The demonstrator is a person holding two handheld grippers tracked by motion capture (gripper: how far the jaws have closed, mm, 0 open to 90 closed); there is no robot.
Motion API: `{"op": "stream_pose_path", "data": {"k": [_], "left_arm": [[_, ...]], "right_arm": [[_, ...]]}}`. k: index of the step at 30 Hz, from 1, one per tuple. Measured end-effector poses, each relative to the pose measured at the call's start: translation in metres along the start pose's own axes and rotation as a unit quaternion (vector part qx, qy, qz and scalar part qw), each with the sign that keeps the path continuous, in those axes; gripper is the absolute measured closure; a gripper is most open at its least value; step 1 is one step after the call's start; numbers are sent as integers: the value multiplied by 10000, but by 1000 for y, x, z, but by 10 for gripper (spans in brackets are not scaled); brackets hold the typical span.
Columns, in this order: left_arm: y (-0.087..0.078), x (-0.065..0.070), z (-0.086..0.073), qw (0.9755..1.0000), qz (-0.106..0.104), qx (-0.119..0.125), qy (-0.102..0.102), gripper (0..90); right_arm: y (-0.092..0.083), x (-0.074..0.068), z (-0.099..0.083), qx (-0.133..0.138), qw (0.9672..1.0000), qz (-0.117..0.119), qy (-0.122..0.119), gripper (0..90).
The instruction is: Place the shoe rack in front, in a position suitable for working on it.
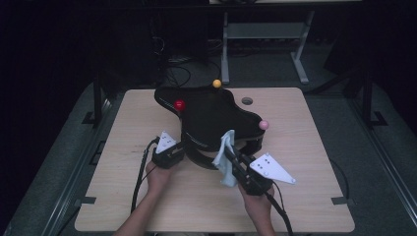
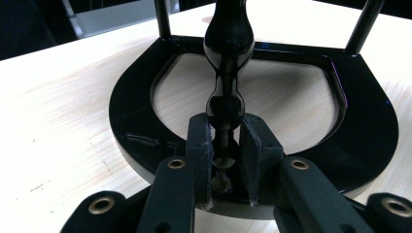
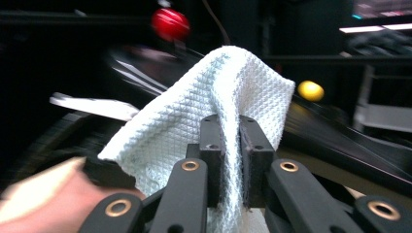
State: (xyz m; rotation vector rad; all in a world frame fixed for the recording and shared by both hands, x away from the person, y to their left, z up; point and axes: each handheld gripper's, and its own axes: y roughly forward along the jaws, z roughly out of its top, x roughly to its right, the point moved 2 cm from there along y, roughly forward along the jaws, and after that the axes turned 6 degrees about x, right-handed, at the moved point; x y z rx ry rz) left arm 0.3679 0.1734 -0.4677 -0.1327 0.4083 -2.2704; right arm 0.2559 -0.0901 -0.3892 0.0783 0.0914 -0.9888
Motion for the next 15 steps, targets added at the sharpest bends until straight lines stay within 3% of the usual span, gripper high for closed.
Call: {"op": "stream_pose_path", "data": {"k": [2,4,7,11,13,15], "left_arm": [[0,0,0,10000,-4,-5,-1,750],[0,0,0,10000,4,-6,0,750],[0,0,0,10000,11,-1,-7,750],[0,-2,0,10000,19,23,-32,751],[0,-2,0,10000,31,22,-23,750],[1,-2,0,10000,31,17,-36,750]], "right_arm": [[3,12,-7,-120,9997,-143,146,822],[3,15,-9,-139,9995,-143,265,822],[1,0,2,-35,9996,93,249,822],[0,-21,12,68,9990,447,50,821],[1,-19,10,84,9989,465,12,822],[2,-7,7,33,9992,372,149,821]]}}
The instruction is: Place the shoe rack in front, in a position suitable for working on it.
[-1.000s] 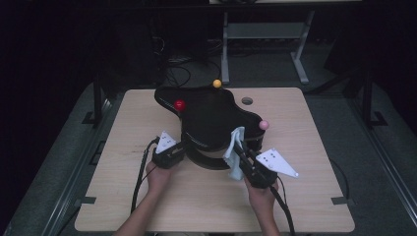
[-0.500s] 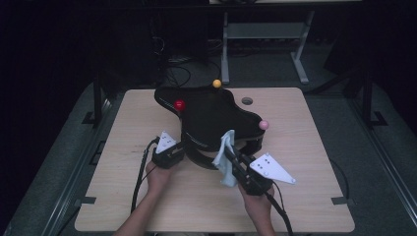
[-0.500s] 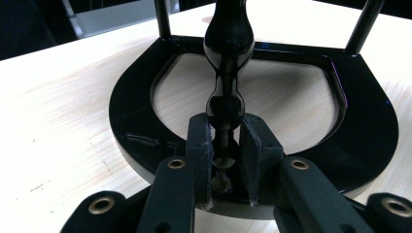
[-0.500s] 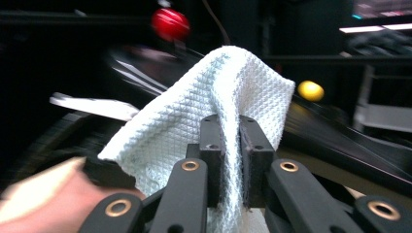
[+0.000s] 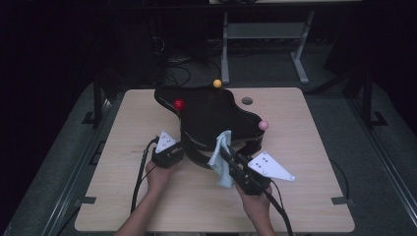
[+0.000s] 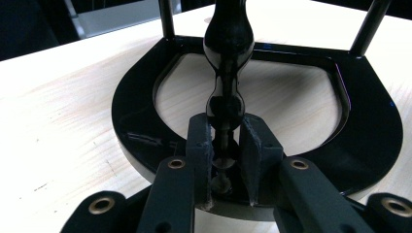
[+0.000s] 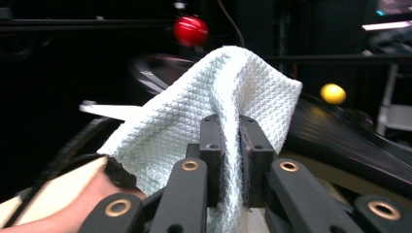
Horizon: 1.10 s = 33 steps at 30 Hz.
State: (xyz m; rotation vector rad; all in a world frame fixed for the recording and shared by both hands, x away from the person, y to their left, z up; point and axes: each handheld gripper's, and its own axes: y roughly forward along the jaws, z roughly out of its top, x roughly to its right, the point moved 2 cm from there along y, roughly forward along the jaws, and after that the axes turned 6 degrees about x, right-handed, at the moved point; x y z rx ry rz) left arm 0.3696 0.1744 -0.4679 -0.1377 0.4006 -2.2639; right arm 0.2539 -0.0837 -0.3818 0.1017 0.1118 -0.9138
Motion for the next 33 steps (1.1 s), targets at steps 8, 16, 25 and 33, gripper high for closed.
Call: {"op": "stream_pose_path", "data": {"k": [8,16,25,33], "left_arm": [[0,1,0,10000,51,-20,7,749],[0,2,0,10000,80,-3,-56,748],[0,1,1,9998,169,-29,-104,747],[0,5,1,9998,199,-74,-49,746]], "right_arm": [[-1,23,-16,-152,9995,-242,155,821],[-2,56,-25,-294,9969,-711,156,821],[6,42,-17,-75,9995,-284,84,820],[6,64,-32,-30,9967,-759,285,820]]}}
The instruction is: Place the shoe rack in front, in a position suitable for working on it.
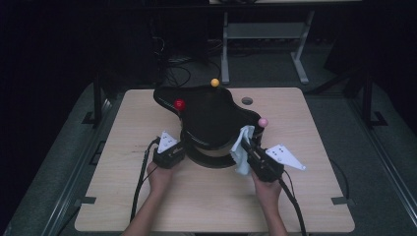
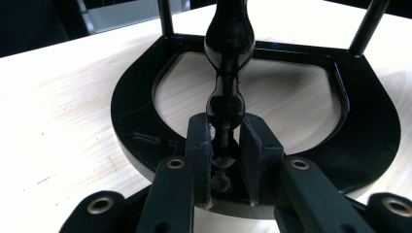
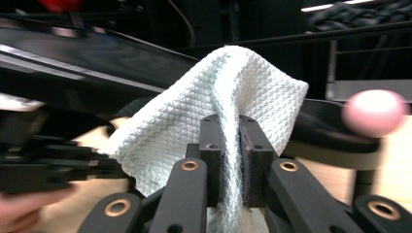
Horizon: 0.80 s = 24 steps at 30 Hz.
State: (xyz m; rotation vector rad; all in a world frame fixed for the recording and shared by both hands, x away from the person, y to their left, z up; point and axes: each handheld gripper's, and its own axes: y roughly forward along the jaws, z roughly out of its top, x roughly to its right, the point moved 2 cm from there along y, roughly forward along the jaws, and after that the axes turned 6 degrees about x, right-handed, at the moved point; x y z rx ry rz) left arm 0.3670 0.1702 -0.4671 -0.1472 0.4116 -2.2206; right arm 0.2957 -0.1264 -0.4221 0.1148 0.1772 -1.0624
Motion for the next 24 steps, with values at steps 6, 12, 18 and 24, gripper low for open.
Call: {"op": "stream_pose_path", "data": {"k": [6,12,18,24], "left_arm": [[-1,1,0,10000,12,-26,35,745],[0,1,0,10000,-22,-6,11,746],[1,-1,0,10000,-9,1,-27,746],[1,-1,0,10000,-9,-3,-16,746]], "right_arm": [[-1,-5,1,107,9996,39,-258,818],[2,18,-4,-8,9998,-203,-5,818],[4,9,1,-22,9996,-7,-276,818],[9,45,-3,-199,9986,-491,-42,818]]}}
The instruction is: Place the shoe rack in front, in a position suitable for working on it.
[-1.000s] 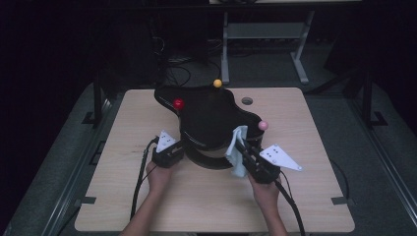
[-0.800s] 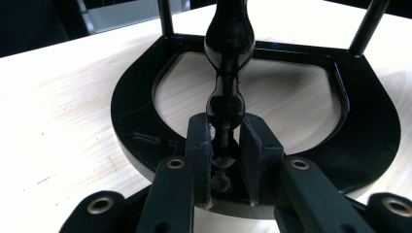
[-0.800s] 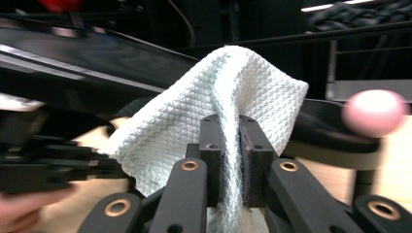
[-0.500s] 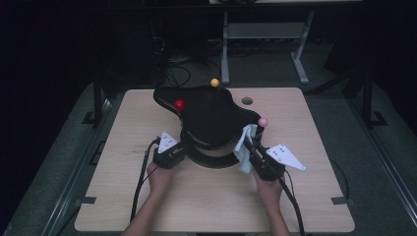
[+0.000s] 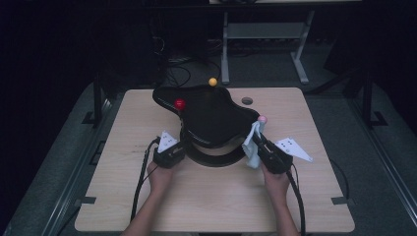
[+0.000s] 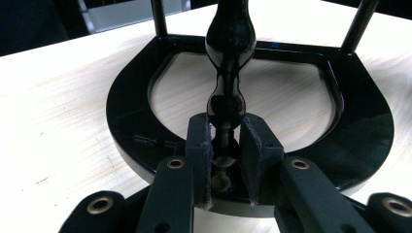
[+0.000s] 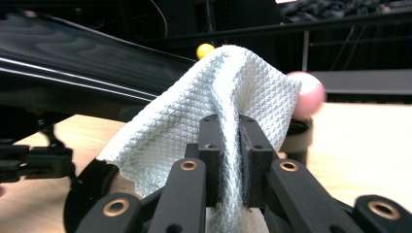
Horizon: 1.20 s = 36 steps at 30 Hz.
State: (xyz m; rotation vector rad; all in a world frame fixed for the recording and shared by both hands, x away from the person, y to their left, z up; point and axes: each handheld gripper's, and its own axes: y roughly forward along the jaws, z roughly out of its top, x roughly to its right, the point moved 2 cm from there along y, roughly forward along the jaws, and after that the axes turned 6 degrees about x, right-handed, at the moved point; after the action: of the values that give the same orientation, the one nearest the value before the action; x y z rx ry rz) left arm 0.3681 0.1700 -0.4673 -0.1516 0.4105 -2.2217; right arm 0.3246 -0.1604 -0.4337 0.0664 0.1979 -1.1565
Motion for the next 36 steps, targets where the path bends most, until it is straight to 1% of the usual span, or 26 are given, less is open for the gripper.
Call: {"op": "stream_pose_path", "data": {"k": [2,3,4,5,6,7,9,10,12,13,15,17,19,20,23,24,25,27,29,30,32,34,36], "left_arm": [[0,-1,0,10000,27,6,2,747],[0,-2,0,10000,48,8,-19,746],[0,-3,0,10000,65,1,-11,746],[0,-4,0,10000,93,1,-25,746],[0,-5,0,10000,71,-2,-44,746],[0,-5,0,10000,54,-6,-50,746],[0,-5,0,10000,74,-20,-2,745],[0,-5,0,10000,75,-19,-5,744],[0,-5,0,10000,63,5,-29,742],[1,-6,0,10000,91,5,-39,739],[1,-6,0,9999,139,34,-69,732],[2,-6,2,9998,190,73,-84,716],[3,-5,3,9997,215,103,-106,717],[4,-5,4,9997,215,109,-107,717],[6,-5,6,9996,243,98,-88,734],[6,-5,6,9996,250,90,-77,738],[6,-5,6,9996,248,91,-81,740],[6,-7,6,9996,220,95,-130,742],[6,-6,6,9997,223,81,-111,745],[6,-7,6,9997,214,73,-113,745],[6,-7,7,9997,197,55,-109,746],[6,-8,7,9997,201,59,-92,746],[6,-9,6,9997,214,69,-115,746]], "right_arm": [[1,-2,0,18,9999,57,87,818],[0,-7,-1,49,9998,180,107,817],[0,-14,-1,75,9994,322,46,817],[0,-17,-1,80,9993,365,-12,817],[0,-19,-2,73,9991,399,-93,817],[1,-17,-2,56,9992,396,-74,817],[2,-9,-3,-8,9997,234,-44,817],[2,-4,-7,-61,9998,180,60,817],[1,-4,-12,-105,9997,200,102,816],[1,-5,-14,-160,9996,203,65,814],[2,-9,-20,-301,9993,219,-20,813],[6,-9,-25,-455,9986,261,14,813],[11,-8,-32,-638,9977,241,8,814],[17,-7,-37,-785,9967,211,11,815],[29,-5,-47,-1023,9946,161,30,815],[35,-5,-49,-1119,9937,116,-19,816],[39,-6,-50,-1175,9930,84,-42,816],[46,-6,-49,-1191,9929,-6,-66,816],[52,-5,-49,-1301,9914,-73,-102,815],[55,-5,-50,-1408,9898,-144,-153,815],[58,-5,-50,-1485,9886,-199,-135,815],[60,-7,-51,-1635,9861,-243,-166,815],[60,-11,-52,-1694,9851,-204,-223,815]]}}
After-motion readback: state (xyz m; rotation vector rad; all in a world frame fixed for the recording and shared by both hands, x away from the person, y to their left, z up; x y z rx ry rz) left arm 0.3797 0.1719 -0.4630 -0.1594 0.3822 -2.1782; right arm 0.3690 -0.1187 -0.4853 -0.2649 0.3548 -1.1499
